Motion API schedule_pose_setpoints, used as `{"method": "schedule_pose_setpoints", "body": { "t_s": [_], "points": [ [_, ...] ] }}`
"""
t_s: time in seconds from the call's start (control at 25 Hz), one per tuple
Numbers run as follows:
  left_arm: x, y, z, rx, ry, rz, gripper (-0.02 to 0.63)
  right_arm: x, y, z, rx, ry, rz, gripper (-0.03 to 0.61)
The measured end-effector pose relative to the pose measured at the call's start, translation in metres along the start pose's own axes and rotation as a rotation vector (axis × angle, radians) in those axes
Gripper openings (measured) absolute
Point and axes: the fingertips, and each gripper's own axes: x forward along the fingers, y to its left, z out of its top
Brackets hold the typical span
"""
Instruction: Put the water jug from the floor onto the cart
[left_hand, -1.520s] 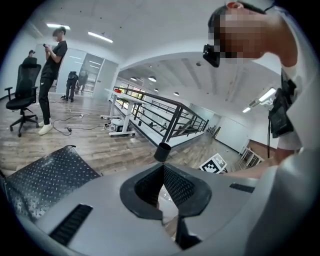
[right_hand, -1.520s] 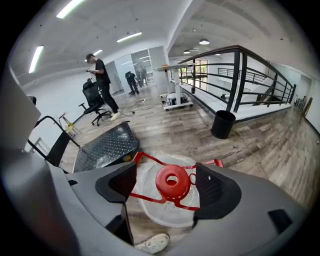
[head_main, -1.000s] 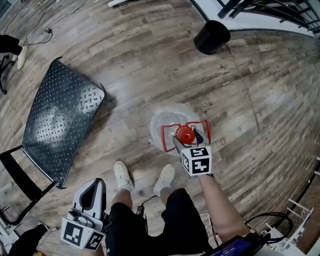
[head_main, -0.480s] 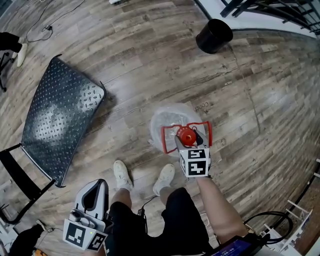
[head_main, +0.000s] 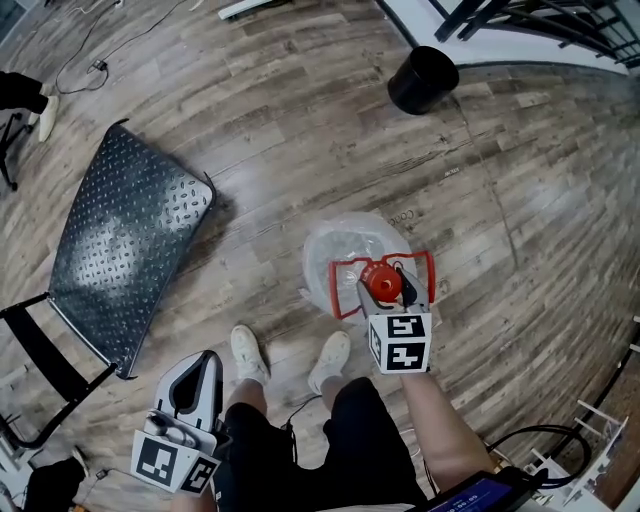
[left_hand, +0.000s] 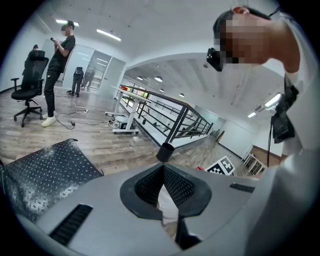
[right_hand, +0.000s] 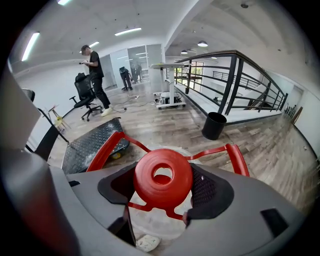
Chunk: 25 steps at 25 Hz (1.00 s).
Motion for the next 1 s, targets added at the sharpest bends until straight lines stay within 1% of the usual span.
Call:
{"method": "schedule_pose_setpoints", "body": {
  "t_s": [0.16,0.36,0.56,0.84,1.0],
  "points": [
    [-0.004,-0.010,0.024,0.030,-0.025,-0.017,0.000,-0.036,0.000,0.024,-0.002,-0.015,-0.001,0.314],
    [-0.018,-0.021,0.058,0.048,-0.066,-0.032,0.000,-0.085,0.005,0.052,0.006,-0.022,0.001,0.314],
    [-0.037,-0.026,0.082,0.081,-0.101,-0.028,0.000,-0.124,0.022,0.080,-0.034,-0.032,0.014,0.314],
    [-0.066,-0.035,0.108,0.086,-0.150,-0.024,0.000,-0.174,0.041,0.110,-0.047,-0.025,0.054,0.314],
    [-0.080,-0.030,0.124,0.086,-0.193,-0.012,0.000,-0.193,0.061,0.128,-0.083,-0.029,0.080,0.314]
  ]
}}
